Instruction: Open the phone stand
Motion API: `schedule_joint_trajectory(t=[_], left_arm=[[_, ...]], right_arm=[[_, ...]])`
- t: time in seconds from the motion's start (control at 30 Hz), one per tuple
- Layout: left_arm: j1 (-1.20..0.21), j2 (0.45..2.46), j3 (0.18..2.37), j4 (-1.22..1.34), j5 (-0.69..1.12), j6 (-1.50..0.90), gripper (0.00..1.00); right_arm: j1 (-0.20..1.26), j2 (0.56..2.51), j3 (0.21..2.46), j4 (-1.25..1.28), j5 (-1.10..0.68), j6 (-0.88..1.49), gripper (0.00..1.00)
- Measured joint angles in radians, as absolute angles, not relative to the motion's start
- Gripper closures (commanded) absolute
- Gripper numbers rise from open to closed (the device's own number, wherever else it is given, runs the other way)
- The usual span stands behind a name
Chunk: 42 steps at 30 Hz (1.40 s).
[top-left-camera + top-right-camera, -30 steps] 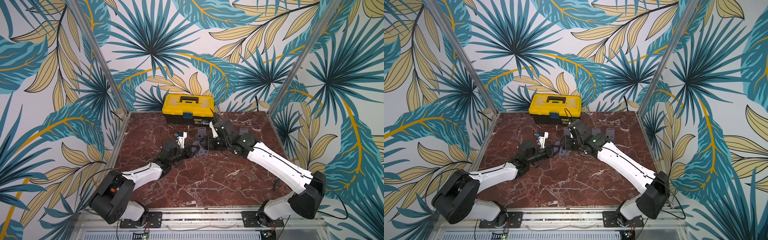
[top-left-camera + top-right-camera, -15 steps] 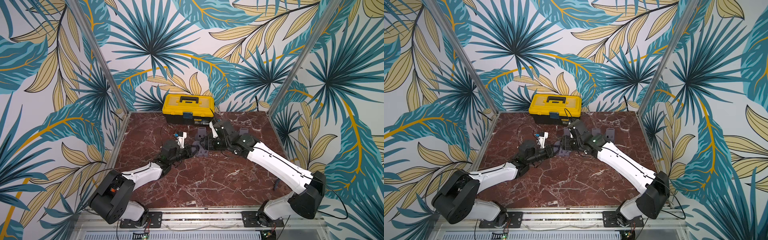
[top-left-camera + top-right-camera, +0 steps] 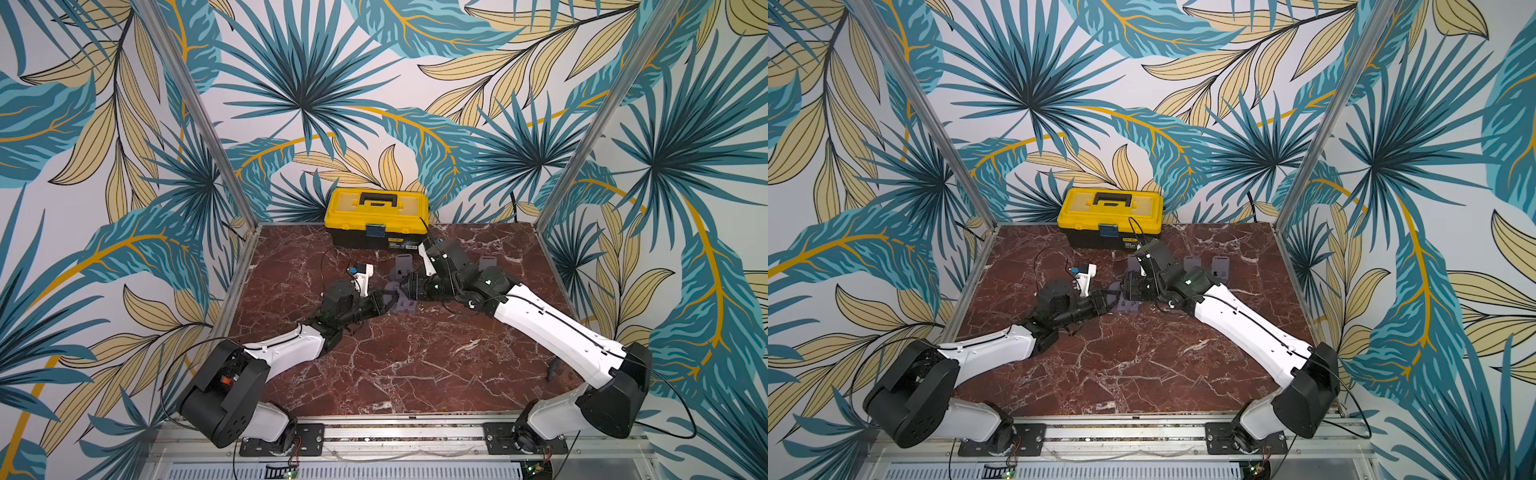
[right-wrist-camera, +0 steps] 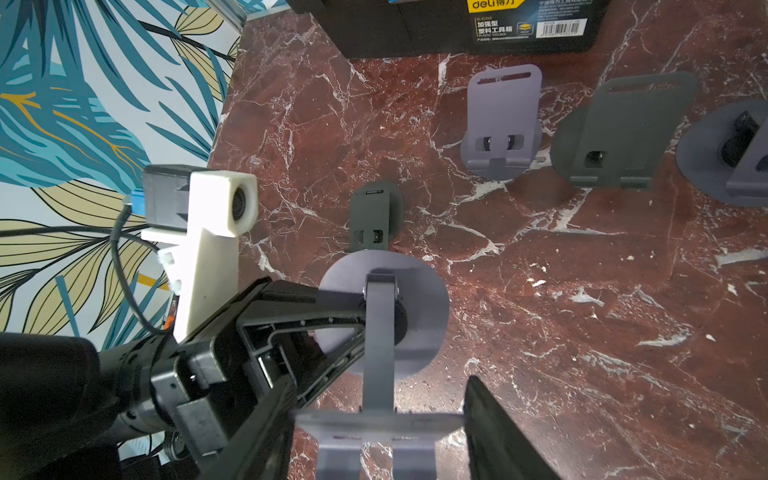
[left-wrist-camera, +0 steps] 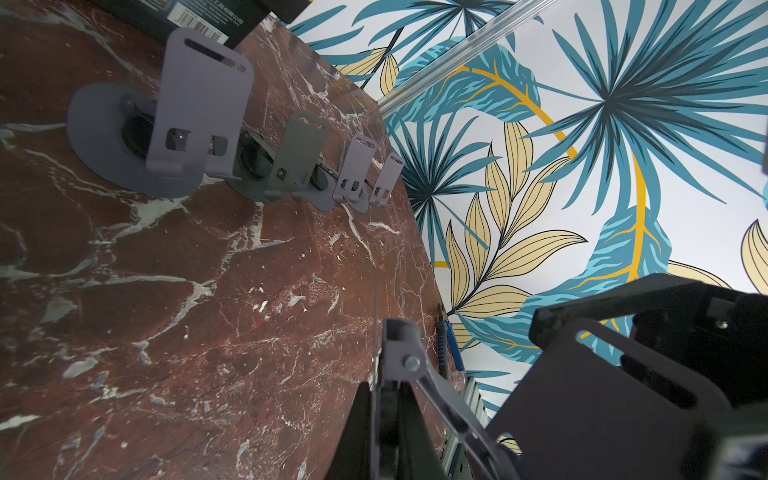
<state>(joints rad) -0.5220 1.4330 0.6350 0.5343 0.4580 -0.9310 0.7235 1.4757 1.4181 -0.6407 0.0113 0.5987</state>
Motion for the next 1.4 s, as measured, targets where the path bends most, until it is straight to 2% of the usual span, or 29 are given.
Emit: schedule_joint_trajectory(t=[0.27,0.47,1.07,1.4], left_arm=[[-0.513,1.433,0.635,0.534,0.478,-0.902,1.00],[-0.461,1.438,0.627,0.460,0.391,-0.889,1.00],[-0.471,1.438,0.583,0.577,0.405,-0.880,1.00],[-0.471,1.438,0.583,0.619,0.428,-0.883,1.00]], right_arm=[[0.727,1.476,1.418,-0.641,0.017,0.611,0.33],[0.727,1.451,1.419,-0.648,0.035,0.625,0.24],[0.727,1.451,1.398,-0.626,0.017,0.655,0.23],[0.731,1.523,1.398,-0.618,-0.025,0.646,0.23]])
